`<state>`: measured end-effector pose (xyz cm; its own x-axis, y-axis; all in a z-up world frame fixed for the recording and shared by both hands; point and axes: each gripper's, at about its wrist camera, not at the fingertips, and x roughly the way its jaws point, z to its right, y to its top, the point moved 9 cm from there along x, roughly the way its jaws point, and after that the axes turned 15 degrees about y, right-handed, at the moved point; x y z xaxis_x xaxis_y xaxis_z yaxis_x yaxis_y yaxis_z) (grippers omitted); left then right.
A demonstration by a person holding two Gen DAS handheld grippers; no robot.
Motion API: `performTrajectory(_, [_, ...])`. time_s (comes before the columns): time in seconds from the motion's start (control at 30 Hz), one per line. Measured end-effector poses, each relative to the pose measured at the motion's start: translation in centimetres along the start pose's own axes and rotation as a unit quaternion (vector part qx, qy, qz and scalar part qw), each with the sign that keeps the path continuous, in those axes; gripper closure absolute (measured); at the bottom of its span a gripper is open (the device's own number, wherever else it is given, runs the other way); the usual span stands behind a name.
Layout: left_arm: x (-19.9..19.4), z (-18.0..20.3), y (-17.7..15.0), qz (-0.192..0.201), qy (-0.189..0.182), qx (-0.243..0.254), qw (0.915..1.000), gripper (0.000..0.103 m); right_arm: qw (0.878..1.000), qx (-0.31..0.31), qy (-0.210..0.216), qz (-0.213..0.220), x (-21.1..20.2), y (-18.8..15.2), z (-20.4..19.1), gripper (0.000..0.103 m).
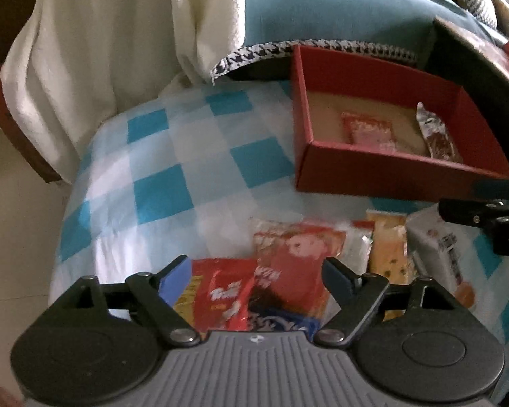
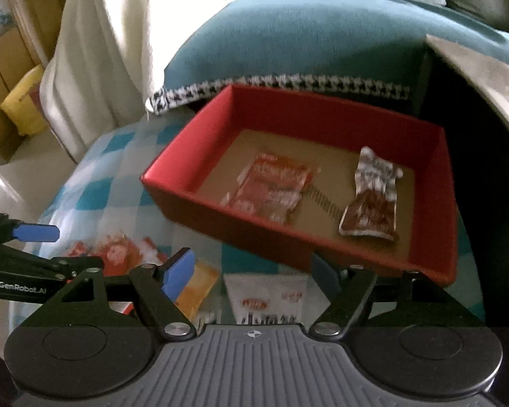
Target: Organize snacks
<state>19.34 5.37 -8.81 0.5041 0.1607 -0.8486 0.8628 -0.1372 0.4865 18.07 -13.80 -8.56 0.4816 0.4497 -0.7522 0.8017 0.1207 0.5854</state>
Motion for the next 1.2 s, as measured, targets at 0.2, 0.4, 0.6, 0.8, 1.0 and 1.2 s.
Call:
performTrajectory(0.2, [0.3, -2.6, -1.7, -0.016, 0.009, -0.03, 0.9994, 0.022, 1.0, 0.003, 0.005, -0.015, 0.4, -1.2, -0.3, 0.022])
performTrajectory(0.4, [1.8, -3.8, -3.2, -0.046, 0.022, -0.041, 0.9979, 0.021, 1.0, 0.004, 0.011, -0.015, 0.3, -1.4, -0.5, 0.021])
performTrajectory(0.6, [3.3, -4.7, -4.2, -0.097, -0.025, -0.105, 0.9894, 0.015, 0.999, 0.043, 0.013, -0.012, -0.9, -2.9, 1.1, 0.02])
performTrajectory(0.8, [3.1, -4.4, -5.0, -0.119, -0.064, -0.126, 0.9828, 0.022, 0.997, 0.072, -0.014, -0.029, -1.1, -5.5, 2.7, 0.02])
performTrajectory(1.0, [1.8, -3.3, -6.0, -0.104, -0.073, -0.094, 0.9875, 0.037, 0.997, 0.023, -0.049, -0.059, 1.1, -7.5, 1.3, 0.023])
performTrajectory(1.2, [1.5, -3.7, -6.9, -0.113, -0.08, -0.113, 0.9839, 0.039, 0.994, 0.02, -0.09, -0.06, 2.3, -7.9, 2.4, 0.013])
